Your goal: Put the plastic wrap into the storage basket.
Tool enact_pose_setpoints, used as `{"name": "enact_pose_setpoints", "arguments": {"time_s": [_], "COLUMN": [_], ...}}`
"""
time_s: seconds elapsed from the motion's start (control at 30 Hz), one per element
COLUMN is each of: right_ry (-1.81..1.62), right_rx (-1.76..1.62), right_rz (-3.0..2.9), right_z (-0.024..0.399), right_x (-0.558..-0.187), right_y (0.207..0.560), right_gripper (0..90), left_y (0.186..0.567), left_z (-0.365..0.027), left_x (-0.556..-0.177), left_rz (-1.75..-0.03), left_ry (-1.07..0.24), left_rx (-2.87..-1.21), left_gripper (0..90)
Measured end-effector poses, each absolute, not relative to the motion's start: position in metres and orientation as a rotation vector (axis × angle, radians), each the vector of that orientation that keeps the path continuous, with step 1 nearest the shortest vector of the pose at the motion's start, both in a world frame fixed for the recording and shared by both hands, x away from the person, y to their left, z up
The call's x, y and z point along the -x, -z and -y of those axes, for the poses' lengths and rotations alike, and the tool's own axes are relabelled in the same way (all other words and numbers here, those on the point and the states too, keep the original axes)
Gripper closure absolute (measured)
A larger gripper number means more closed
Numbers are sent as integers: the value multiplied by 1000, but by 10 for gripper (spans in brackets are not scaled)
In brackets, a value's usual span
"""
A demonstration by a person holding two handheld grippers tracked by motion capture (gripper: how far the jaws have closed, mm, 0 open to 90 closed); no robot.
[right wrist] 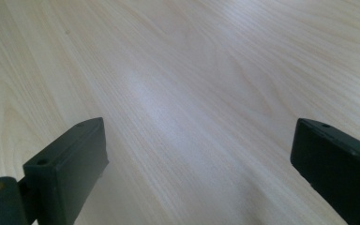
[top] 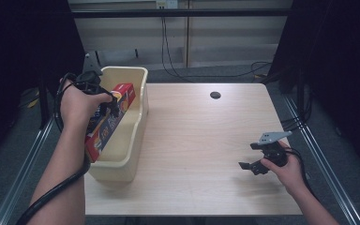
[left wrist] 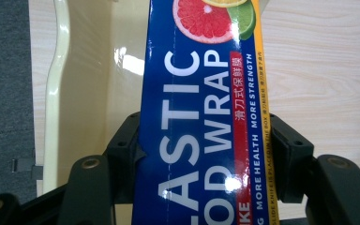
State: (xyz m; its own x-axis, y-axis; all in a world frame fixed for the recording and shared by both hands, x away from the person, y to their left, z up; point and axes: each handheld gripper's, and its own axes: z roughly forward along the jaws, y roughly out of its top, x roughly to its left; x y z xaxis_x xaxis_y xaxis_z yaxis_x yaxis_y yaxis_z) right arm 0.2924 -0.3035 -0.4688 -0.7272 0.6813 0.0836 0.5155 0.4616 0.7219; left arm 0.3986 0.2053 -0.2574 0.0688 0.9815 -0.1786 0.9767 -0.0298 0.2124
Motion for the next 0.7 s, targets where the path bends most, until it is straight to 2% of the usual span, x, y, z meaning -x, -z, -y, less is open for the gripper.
{"name": "enact_pose_setpoints", "arguments": {"time_s": [0.7], "right_ry": [-1121], "right_rx": [-1033], "right_rz": [-2493], "right_z": [304], "right_x": [-292], "right_y": [469], "right_gripper": [41], "left_y": [281], "left_z": [-203], "left_x": [-402], "left_rz": [-2005], "left_ry": [38], "left_rx": [-2067], "left_gripper": [403]}}
